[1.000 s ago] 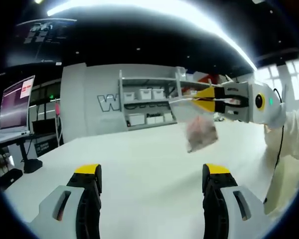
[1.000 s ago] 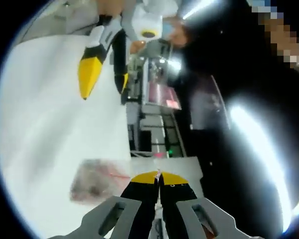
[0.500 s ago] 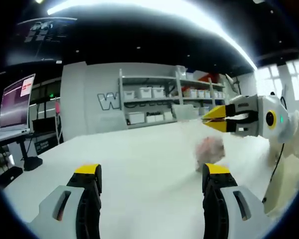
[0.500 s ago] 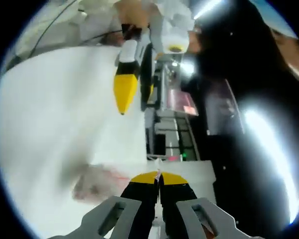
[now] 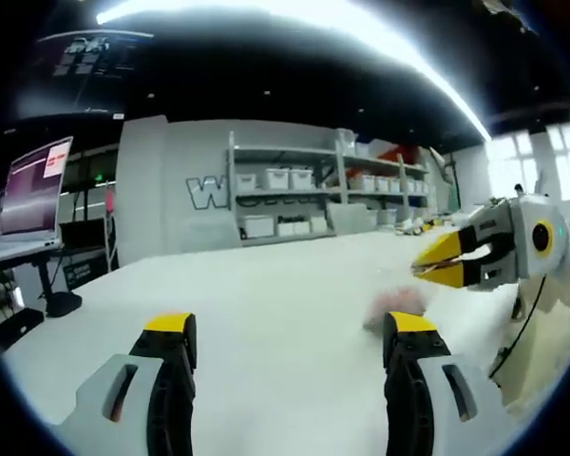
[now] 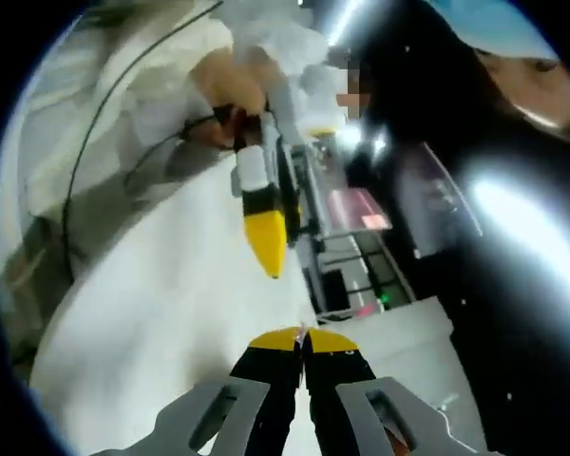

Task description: Open the resealable bag by pulling the two sides of the seal apart until the entire bag opening is separated and visibly accessible.

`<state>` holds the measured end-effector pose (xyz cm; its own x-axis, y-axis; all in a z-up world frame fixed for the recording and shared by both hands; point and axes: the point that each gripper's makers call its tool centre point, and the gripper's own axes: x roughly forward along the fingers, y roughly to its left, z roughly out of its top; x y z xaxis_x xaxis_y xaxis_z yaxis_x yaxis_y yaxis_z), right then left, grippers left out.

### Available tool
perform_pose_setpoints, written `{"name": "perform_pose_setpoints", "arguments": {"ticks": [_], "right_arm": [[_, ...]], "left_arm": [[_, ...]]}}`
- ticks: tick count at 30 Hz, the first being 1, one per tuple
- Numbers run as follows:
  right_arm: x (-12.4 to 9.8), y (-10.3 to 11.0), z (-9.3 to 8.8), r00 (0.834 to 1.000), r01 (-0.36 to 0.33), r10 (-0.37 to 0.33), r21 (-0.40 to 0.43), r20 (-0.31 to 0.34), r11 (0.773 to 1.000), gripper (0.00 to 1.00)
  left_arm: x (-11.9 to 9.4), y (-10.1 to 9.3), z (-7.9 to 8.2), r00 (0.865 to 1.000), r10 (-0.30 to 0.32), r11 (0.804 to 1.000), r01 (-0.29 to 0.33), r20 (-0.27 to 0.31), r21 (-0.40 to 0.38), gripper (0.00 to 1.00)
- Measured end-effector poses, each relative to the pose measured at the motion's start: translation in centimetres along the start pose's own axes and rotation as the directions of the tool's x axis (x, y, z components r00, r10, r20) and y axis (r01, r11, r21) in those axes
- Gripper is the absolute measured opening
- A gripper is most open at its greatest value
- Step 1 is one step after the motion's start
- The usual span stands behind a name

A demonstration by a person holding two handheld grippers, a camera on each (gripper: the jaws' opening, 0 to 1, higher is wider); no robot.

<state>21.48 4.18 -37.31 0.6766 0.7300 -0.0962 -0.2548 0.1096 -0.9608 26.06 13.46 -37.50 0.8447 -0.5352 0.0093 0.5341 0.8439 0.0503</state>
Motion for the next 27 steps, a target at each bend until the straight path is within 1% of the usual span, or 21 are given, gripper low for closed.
{"name": "perform_pose_setpoints", "arguments": {"ticks": [1, 3, 4, 6, 7, 10, 12, 13, 14, 15, 16, 17, 19, 20, 21, 22, 25, 27], "right_arm": [[0.0, 0.2, 0.1, 1.000, -0.005, 0.005, 0.021, 0.003, 1.000, 0.00], [0.0, 1.0, 0.5, 0.999, -0.032, 0.031, 0.096, 0.017, 0.995, 0.00], [0.0, 1.4, 0.6, 0.999, -0.042, 0.040, 0.150, 0.020, 0.988, 0.00], [-0.1, 2.0, 0.6, 0.998, -0.063, 0.060, 0.204, 0.020, 0.977, 0.00], [-0.1, 2.4, 0.8, 0.997, -0.076, 0.072, 0.246, 0.028, 0.966, 0.00], [-0.2, 3.4, 0.6, 0.994, -0.106, 0.106, 0.309, 0.017, 0.945, 0.00], [-0.2, 3.7, 0.7, 0.993, -0.115, 0.115, 0.365, 0.022, 0.924, 0.00], [-0.2, 3.7, 0.7, 0.993, -0.116, 0.116, 0.375, 0.023, 0.920, 0.00], [-0.2, 3.9, 0.8, 0.992, -0.124, 0.123, 0.428, 0.030, 0.895, 0.00], [-0.2, 4.0, 0.7, 0.991, -0.127, 0.127, 0.448, 0.030, 0.885, 0.00], [-0.2, 4.1, 0.8, 0.991, -0.131, 0.132, 0.488, 0.033, 0.863, 0.00], [-0.2, 4.2, 0.9, 0.989, -0.140, 0.139, 0.533, 0.043, 0.835, 0.00], [-0.2, 4.2, 1.2, 0.987, -0.155, 0.144, 0.630, 0.069, 0.761, 0.07], [-0.2, 4.2, 1.2, 0.987, -0.158, 0.146, 0.665, 0.074, 0.730, 0.12], [-0.3, 4.1, 1.2, 0.987, -0.157, 0.144, 0.686, 0.077, 0.710, 0.13], [-0.3, 3.9, 1.0, 0.988, -0.150, 0.136, 0.697, 0.077, 0.701, 0.12], [-0.5, 4.2, 0.7, 0.988, -0.142, 0.140, 0.696, 0.060, 0.704, 0.11], [-0.6, 4.4, 0.7, 0.988, -0.142, 0.145, 0.702, 0.056, 0.698, 0.11]], "left_arm": [[-0.2, -0.1, 0.1, 1.000, -0.001, 1.000, 0.001, 0.001, 0.001, 0.78], [-0.5, -0.2, -0.1, 1.000, -0.002, 1.000, 0.002, -0.006, 0.013, 0.78], [-0.7, -0.3, -0.4, 1.000, -0.002, 1.000, 0.003, -0.013, 0.017, 0.78], [-0.9, -0.5, -0.7, 1.000, -0.006, 1.000, 0.007, -0.022, 0.014, 0.78], [-1.1, -0.5, -1.0, 1.000, -0.007, 1.000, 0.007, -0.027, 0.011, 0.78], [-1.2, -0.6, -1.8, 0.999, -0.008, 1.000, 0.008, -0.045, 0.005, 0.78], [-1.3, -0.6, -2.0, 0.999, -0.009, 1.000, 0.009, -0.051, 0.000, 0.78], [-1.4, -0.6, -2.0, 0.999, -0.010, 1.000, 0.010, -0.052, -0.002, 0.78], [-1.5, -0.7, -2.1, 0.998, -0.011, 1.000, 0.011, -0.055, -0.006, 0.78], [-1.5, -0.7, -2.1, 0.998, -0.012, 1.000, 0.011, -0.055, -0.007, 0.78], [-1.6, -0.7, -2.1, 0.999, -0.013, 1.000, 0.013, -0.053, -0.010, 0.78], [-1.7, -0.7, -2.0, 0.999, -0.014, 1.000, 0.013, -0.051, -0.012, 0.78], [-1.8, -0.8, -2.0, 0.999, -0.015, 1.000, 0.014, -0.047, -0.020, 0.78], [-1.8, -0.8, -1.9, 0.999, -0.015, 1.000, 0.014, -0.046, -0.021, 0.78], [-1.8, -0.8, -2.0, 0.999, -0.015, 1.000, 0.014, -0.046, -0.023, 0.78], [-1.9, -0.8, -2.0, 0.999, -0.015, 1.000, 0.014, -0.047, -0.026, 0.78], [-2.0, -0.9, -2.1, 0.999, -0.014, 0.999, 0.013, -0.048, -0.032, 0.77], [-2.0, -0.8, -2.2, 0.999, -0.012, 0.999, 0.010, -0.048, -0.035, 0.77]]}}
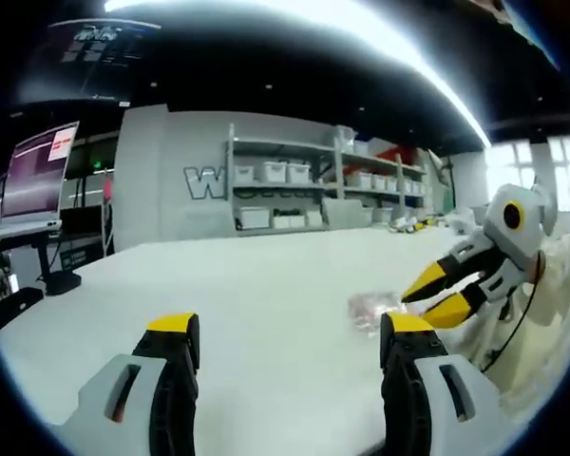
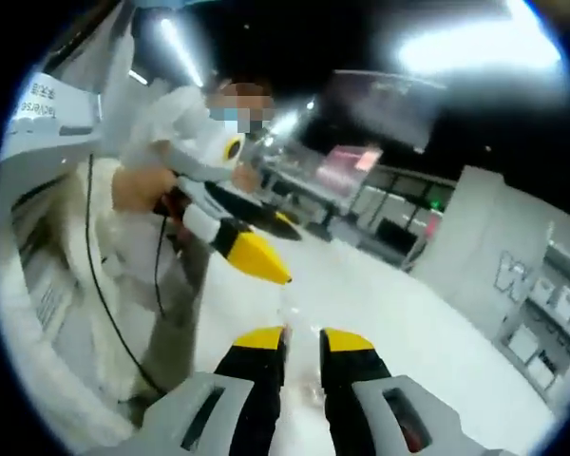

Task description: Open the resealable bag by pulling the two sides of the seal apart until the entire bag opening is separated and visibly accessible.

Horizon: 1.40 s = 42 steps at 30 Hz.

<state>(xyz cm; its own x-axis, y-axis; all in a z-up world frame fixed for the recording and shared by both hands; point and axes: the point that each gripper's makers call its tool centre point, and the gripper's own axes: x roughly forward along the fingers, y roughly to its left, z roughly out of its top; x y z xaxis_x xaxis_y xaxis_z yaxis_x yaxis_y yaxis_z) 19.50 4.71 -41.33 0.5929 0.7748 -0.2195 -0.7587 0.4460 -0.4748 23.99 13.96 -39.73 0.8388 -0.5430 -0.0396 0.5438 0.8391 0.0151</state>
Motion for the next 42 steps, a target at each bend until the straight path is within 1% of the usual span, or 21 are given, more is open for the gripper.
{"name": "perform_pose_setpoints", "arguments": {"ticks": [3, 6, 9, 13, 14, 16, 17, 18, 19, 21, 22, 23, 24, 26, 28, 30, 31, 33, 34, 38, 42], "right_arm": [[-0.2, 0.4, 0.1, 1.000, -0.006, 0.006, 0.039, -0.001, 0.999, 0.11], [-0.4, 0.6, 0.4, 1.000, 0.004, -0.004, 0.057, 0.002, 0.998, 0.12], [-0.5, 1.4, 0.7, 1.000, -0.015, 0.014, 0.115, 0.010, 0.993, 0.13], [-0.5, 2.0, 0.9, 1.000, -0.017, 0.016, 0.138, 0.008, 0.990, 0.14], [-0.5, 2.2, 1.0, 1.000, -0.019, 0.017, 0.155, 0.014, 0.988, 0.14], [-0.6, 2.8, 1.7, 0.999, -0.044, 0.036, 0.229, 0.041, 0.972, 0.15], [-0.6, 3.4, 2.4, 0.995, -0.081, 0.061, 0.299, 0.074, 0.951, 0.18], [-0.7, 3.5, 3.1, 0.992, -0.105, 0.070, 0.369, 0.106, 0.923, 0.20], [-0.8, 3.2, 3.5, 0.991, -0.102, 0.059, 0.393, 0.121, 0.914, 0.20], [-0.9, 2.1, 3.5, 0.993, -0.064, 0.017, 0.429, 0.113, 0.901, 0.19], [-0.9, 1.5, 3.4, 0.994, -0.041, -0.006, 0.434, 0.107, 0.900, 0.19], [-0.9, 0.8, 3.0, 0.996, -0.003, -0.038, 0.435, 0.085, 0.901, 0.19], [-0.9, 0.4, 2.8, 0.996, 0.017, -0.052, 0.418, 0.074, 0.908, 0.19], [-0.9, -0.2, 2.7, 0.995, 0.051, -0.081, 0.404, 0.059, 0.913, 0.19], [-0.7, -0.5, 3.1, 0.992, 0.070, -0.106, 0.401, 0.067, 0.913, 0.17], [-0.3, -0.4, 3.4, 0.992, 0.067, -0.104, 0.405, 0.069, 0.912, 0.15], [-0.1, -0.1, 3.4, 0.994, 0.060, -0.092, 0.391, 0.064, 0.918, 0.14], [0.4, 0.5, 2.8, 0.997, 0.060, -0.073, 0.339, 0.026, 0.939, 0.14], [0.6, 0.8, 2.5, 0.998, 0.058, -0.064, 0.326, 0.008, 0.944, 0.14], [1.0, 1.9, 2.1, 1.000, 0.023, -0.019, 0.317, -0.016, 0.948, 0.12], [1.1, 1.6, 1.9, 0.999, 0.035, -0.026, 0.296, -0.031, 0.954, 0.10]], "left_arm": [[0.0, 0.1, -0.1, 1.000, 0.003, 1.000, -0.003, -0.004, -0.001, 0.77], [0.0, 0.0, -0.1, 1.000, 0.002, 1.000, -0.002, -0.004, -0.005, 0.77], [0.1, -0.1, -0.3, 1.000, -0.001, 1.000, 0.001, -0.007, -0.004, 0.77], [0.1, -0.4, -0.6, 1.000, -0.007, 1.000, 0.007, -0.015, -0.005, 0.77], [0.1, -0.4, -0.6, 1.000, -0.009, 1.000, 0.009, -0.015, -0.006, 0.76], [0.0, -0.4, -0.6, 1.000, -0.008, 1.000, 0.008, -0.014, -0.007, 0.76], [-0.1, -0.3, -0.6, 1.000, -0.007, 1.000, 0.007, -0.013, -0.008, 0.76], [-0.1, -0.3, -0.6, 1.000, -0.006, 1.000, 0.006, -0.011, -0.008, 0.76], [-0.1, -0.2, -0.5, 1.000, -0.004, 1.000, 0.004, -0.010, -0.010, 0.76], [-0.2, -0.1, -0.5, 1.000, 0.000, 1.000, -0.001, -0.007, -0.013, 0.76], [-0.2, 0.0, -0.5, 1.000, 0.001, 1.000, -0.001, -0.007, -0.015, 0.76], [-0.2, 0.0, -0.5, 1.000, 0.001, 1.000, -0.001, -0.007, -0.016, 0.76], [-0.2, 0.0, -0.6, 1.000, 0.001, 1.000, -0.001, -0.008, -0.015, 0.76], [-0.3, -0.1, -0.7, 1.000, 0.000, 1.000, 0.000, -0.010, -0.014, 0.76], [-0.4, -0.2, -0.7, 1.000, -0.002, 1.000, 0.002, -0.009, -0.015, 0.76], [-0.4, -0.3, -0.7, 1.000, -0.005, 1.000, 0.005, -0.009, -0.014, 0.76], [-0.4, -0.3, -0.7, 1.000, -0.007, 1.000, 0.007, -0.011, -0.012, 0.76], [-0.4, -0.3, -0.8, 1.000, -0.009, 1.000, 0.009, -0.015, -0.008, 0.76], [-0.5, -0.3, -0.8, 1.000, -0.009, 1.000, 0.009, -0.016, -0.006, 0.76], [-0.7, -0.1, -0.8, 1.000, -0.002, 1.000, 0.002, -0.015, -0.010, 0.76], [-0.7, 0.0, -0.8, 1.000, 0.000, 1.000, 0.000, -0.013, -0.010, 0.76]]}}
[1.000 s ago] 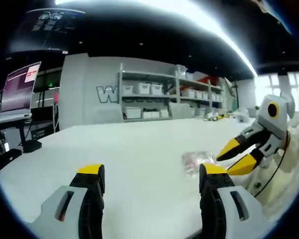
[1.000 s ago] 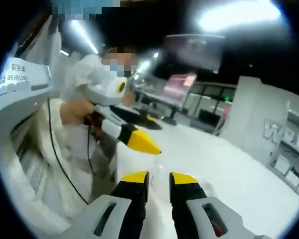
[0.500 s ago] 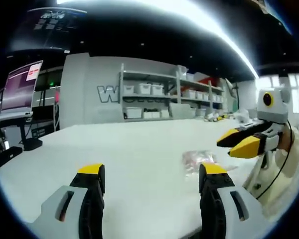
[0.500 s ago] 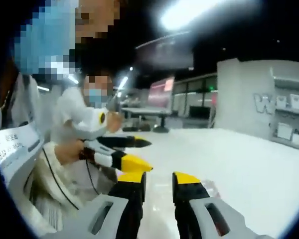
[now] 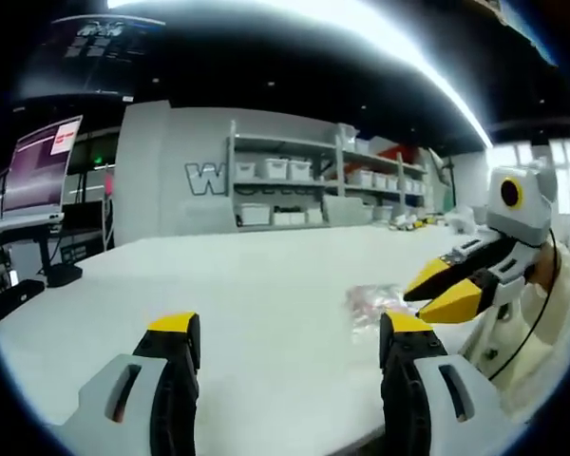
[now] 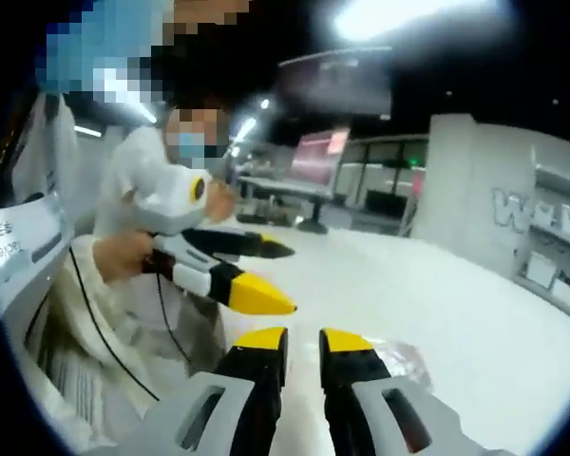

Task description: Open the resealable bag by pulling the two sides of the seal apart until the entire bag opening is separated and visibly accessible.

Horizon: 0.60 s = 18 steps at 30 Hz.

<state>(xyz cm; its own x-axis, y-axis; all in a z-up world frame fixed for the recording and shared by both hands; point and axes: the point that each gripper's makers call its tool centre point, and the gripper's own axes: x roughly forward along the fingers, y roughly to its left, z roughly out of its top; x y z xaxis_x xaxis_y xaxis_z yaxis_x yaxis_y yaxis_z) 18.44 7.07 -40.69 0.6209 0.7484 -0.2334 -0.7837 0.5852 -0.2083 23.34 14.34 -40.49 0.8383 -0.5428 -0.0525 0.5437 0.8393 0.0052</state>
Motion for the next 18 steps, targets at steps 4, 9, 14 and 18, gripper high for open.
{"name": "perform_pose_setpoints", "arguments": {"ticks": [4, 9, 14, 18], "right_arm": [[0.0, 0.0, 0.1, 1.000, -0.007, 0.007, 0.004, -0.001, 1.000, 0.10], [0.3, 0.4, -0.9, 0.999, -0.022, 0.021, -0.012, -0.041, 1.000, 0.10], [0.4, 0.2, -1.4, 0.998, -0.020, 0.019, -0.018, -0.057, 1.000, 0.10], [0.4, 0.0, -1.5, 0.998, -0.015, 0.014, -0.015, -0.058, 1.000, 0.09]], "left_arm": [[0.0, -0.2, 0.0, 1.000, -0.007, 1.000, 0.007, -0.002, 0.004, 0.76], [0.0, -0.3, 0.0, 1.000, -0.007, 1.000, 0.007, -0.002, 0.007, 0.76], [0.0, -0.2, -0.1, 1.000, -0.004, 1.000, 0.004, -0.007, 0.009, 0.76], [-0.1, -0.1, -0.2, 1.000, -0.002, 1.000, 0.002, -0.008, 0.010, 0.76]]}}
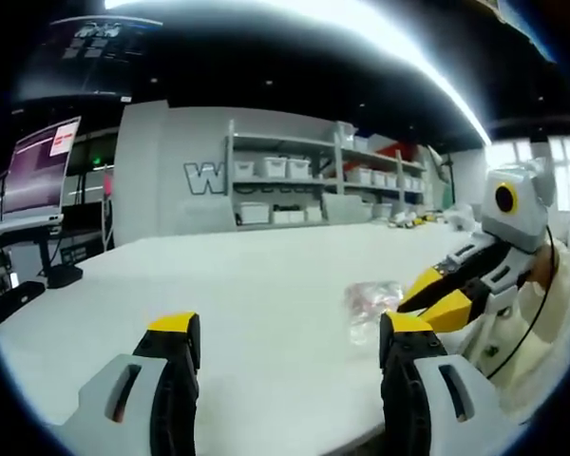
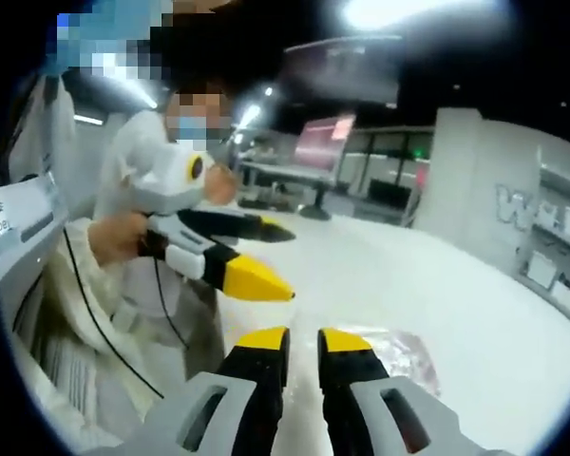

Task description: Open the resealable bag by pulling the two sides of the seal apart until the entire bag opening is separated and visibly accessible.

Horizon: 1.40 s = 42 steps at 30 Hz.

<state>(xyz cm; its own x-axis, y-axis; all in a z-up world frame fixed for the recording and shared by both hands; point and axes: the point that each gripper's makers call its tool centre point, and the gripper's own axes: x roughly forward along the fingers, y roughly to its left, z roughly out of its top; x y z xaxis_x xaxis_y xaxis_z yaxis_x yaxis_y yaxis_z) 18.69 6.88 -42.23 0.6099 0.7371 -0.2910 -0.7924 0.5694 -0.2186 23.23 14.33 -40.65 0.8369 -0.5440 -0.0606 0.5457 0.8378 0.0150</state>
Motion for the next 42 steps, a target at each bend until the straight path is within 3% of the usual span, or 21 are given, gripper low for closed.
{"name": "perform_pose_setpoints", "arguments": {"ticks": [7, 10, 13, 42], "right_arm": [[-0.1, 0.4, 0.0, 1.000, -0.006, 0.005, -0.025, -0.011, 1.000, 0.09], [-0.3, 0.5, 0.5, 1.000, 0.017, -0.019, -0.113, -0.016, 0.993, 0.09], [-0.2, 0.7, 0.5, 0.999, 0.018, -0.022, -0.143, -0.029, 0.990, 0.09], [0.4, 0.4, -1.4, 0.992, 0.009, -0.038, -0.227, -0.123, 0.974, 0.05]], "left_arm": [[0.0, 0.0, -0.1, 1.000, -0.001, 1.000, 0.001, -0.004, 0.000, 0.76], [0.0, 0.0, 0.0, 1.000, -0.001, 1.000, 0.001, -0.003, -0.001, 0.76], [0.0, 0.0, 0.0, 1.000, -0.002, 1.000, 0.002, -0.002, -0.001, 0.76], [0.0, 0.0, -0.2, 1.000, -0.011, 1.000, 0.011, -0.002, -0.012, 0.76]]}}
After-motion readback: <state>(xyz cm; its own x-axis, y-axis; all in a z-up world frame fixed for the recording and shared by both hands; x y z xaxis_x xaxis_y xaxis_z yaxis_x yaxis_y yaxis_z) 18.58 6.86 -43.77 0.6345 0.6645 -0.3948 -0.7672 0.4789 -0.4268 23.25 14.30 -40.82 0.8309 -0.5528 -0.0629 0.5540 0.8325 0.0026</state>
